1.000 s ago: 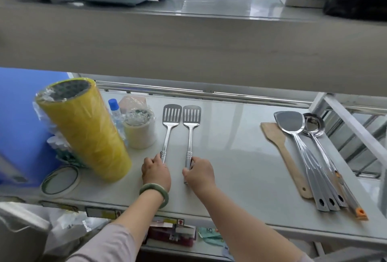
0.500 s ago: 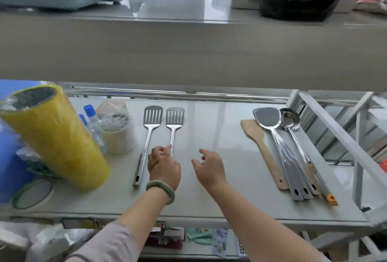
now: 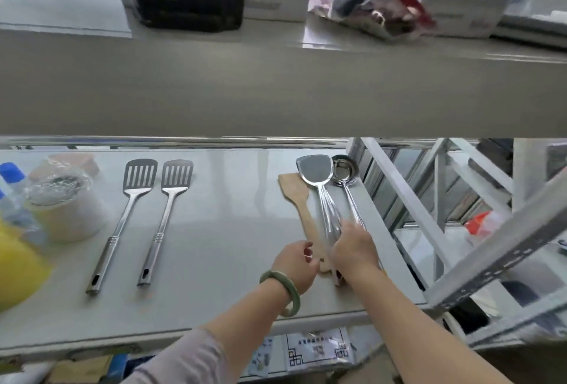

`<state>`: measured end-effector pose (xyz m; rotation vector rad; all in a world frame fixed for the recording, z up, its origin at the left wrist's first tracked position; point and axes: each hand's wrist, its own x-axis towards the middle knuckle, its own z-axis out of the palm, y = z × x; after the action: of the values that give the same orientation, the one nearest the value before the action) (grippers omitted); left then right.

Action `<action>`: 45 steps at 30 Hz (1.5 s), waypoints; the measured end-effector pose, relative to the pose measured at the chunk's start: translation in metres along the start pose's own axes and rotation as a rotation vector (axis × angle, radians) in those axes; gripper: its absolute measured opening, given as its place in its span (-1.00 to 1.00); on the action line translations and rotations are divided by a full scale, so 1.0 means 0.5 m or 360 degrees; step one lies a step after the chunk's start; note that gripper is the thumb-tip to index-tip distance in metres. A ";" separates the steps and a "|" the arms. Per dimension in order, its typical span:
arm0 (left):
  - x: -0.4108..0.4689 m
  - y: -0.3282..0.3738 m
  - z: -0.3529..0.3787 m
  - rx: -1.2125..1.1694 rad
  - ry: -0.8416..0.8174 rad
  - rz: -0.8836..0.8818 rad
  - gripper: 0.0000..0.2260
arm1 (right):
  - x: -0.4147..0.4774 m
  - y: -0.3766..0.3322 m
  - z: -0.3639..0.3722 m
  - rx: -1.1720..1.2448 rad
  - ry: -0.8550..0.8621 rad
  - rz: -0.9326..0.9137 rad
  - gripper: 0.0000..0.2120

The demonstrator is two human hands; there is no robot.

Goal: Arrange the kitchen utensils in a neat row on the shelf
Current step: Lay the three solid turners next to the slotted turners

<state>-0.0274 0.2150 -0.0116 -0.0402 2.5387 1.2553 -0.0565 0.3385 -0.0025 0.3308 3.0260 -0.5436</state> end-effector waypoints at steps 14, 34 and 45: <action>0.031 0.054 0.072 -0.0010 0.0096 -0.0163 -0.78 | 0.031 0.022 -0.030 0.0040 -0.0383 0.0019 -0.69; -0.009 -0.011 -0.019 -0.0571 0.0435 -0.0118 -0.71 | -0.004 -0.090 0.006 0.0987 -0.0187 0.0065 -0.78; -0.051 -0.146 -0.134 -0.0452 0.0793 -0.0276 -0.75 | -0.060 -0.271 0.114 0.1134 -0.0322 0.0025 -0.80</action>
<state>-0.0089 0.1149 -0.0225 -0.7009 2.6395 1.6891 -0.0563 0.1884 -0.0074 0.2935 2.5294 -1.5364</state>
